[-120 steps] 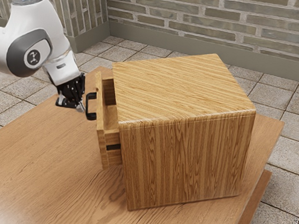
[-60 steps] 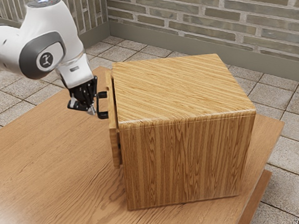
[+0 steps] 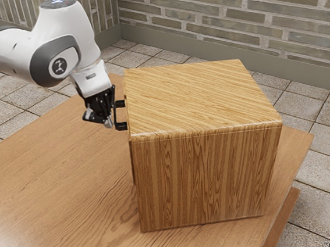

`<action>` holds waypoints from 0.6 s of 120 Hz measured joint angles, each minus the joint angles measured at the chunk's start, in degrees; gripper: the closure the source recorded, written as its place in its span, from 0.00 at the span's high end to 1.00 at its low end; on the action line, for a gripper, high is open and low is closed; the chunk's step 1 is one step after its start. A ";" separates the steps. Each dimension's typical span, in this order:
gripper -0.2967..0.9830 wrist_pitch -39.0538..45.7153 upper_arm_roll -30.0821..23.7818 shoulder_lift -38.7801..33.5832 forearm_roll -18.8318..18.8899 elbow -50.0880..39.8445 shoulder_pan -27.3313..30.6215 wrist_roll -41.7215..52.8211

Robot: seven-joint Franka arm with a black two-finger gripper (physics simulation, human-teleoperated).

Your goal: Push the drawer handle with one arm to close the drawer

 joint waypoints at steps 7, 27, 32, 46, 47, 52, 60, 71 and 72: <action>0.15 0.07 -0.26 0.18 0.00 0.07 0.01 -0.10; 0.15 0.17 -1.01 0.53 -0.06 0.41 0.14 -0.41; 0.16 0.06 -1.10 0.33 -0.06 0.40 0.46 -0.55; 0.15 -2.44 -0.85 -2.71 0.42 -1.18 5.12 -2.65; 0.15 -2.71 -0.81 -3.02 0.50 -1.37 5.58 -2.89; 0.16 -4.52 -0.71 -5.09 0.83 -2.01 8.30 -4.18; 0.28 -8.57 -0.59 -9.22 1.11 -2.01 12.85 -6.17; 0.44 -14.75 0.40 -11.21 0.93 -0.06 17.39 -8.64; 0.45 -15.21 0.44 -11.17 0.91 0.07 17.58 -8.85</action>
